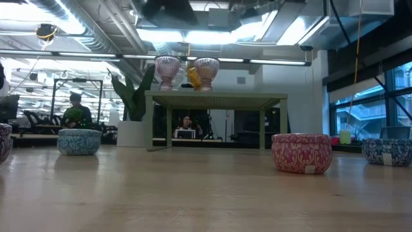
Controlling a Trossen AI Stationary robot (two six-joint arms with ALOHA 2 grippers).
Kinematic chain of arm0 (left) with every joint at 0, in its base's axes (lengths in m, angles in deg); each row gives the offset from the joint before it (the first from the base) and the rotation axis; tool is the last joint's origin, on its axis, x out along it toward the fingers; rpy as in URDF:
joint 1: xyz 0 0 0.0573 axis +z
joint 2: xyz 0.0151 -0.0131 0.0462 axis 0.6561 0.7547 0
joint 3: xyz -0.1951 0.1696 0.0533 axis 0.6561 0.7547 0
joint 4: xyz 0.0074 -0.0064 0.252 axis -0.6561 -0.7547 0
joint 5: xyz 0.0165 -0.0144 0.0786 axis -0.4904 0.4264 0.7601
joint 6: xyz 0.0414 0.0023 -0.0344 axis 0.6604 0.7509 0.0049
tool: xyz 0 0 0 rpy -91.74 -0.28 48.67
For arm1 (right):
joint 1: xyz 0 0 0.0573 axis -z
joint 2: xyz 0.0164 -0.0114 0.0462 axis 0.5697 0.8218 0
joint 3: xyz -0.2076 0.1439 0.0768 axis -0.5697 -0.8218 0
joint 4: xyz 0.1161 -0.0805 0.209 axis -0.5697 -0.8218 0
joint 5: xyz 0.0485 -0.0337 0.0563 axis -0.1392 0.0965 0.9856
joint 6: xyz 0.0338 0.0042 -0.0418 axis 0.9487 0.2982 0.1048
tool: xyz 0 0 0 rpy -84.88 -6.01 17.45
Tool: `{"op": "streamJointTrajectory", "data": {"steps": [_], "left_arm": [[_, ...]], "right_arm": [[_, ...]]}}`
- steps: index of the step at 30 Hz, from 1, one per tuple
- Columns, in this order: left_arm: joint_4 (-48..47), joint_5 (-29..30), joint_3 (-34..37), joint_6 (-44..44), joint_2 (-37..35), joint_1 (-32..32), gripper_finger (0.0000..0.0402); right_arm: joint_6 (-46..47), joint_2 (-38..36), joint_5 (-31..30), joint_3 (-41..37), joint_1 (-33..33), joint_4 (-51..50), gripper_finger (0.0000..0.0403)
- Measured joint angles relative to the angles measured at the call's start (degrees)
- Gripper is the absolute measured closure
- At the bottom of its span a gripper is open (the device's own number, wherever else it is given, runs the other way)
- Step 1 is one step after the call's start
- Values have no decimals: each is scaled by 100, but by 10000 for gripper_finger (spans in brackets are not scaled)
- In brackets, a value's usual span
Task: Pick & Place candle stick holders
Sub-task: Put the pink glass candle holder on the shelf
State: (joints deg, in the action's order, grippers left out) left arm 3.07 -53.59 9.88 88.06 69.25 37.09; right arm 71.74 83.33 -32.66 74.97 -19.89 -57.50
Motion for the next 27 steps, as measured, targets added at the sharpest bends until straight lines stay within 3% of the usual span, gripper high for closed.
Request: {"op": "streamJointTrajectory", "data": {"steps": [3,6,11,16,20,24,27], "left_arm": [[-189,-17,0,-573,-436,-130,398],[-479,-213,27,-1170,-854,-250,398],[-590,-397,481,-1832,-1470,-525,398],[-540,-22,1052,-2357,-1948,-861,398],[-486,295,1382,-2681,-2123,-1081,398],[-215,549,1695,-2927,-2179,-1254,398],[196,691,1968,-3106,-2182,-1356,398]], "right_arm": [[-250,-275,0,-394,-241,11,208],[-259,-709,-8,-1324,-512,215,208],[-224,-1670,-582,-3841,-908,1965,211],[297,-2364,-667,-5754,-980,3566,234],[209,-2762,-689,-6433,-980,3991,253],[149,-3220,-1296,-6835,-926,4221,274],[-2,-3658,-1347,-7548,-815,5134,297]]}}
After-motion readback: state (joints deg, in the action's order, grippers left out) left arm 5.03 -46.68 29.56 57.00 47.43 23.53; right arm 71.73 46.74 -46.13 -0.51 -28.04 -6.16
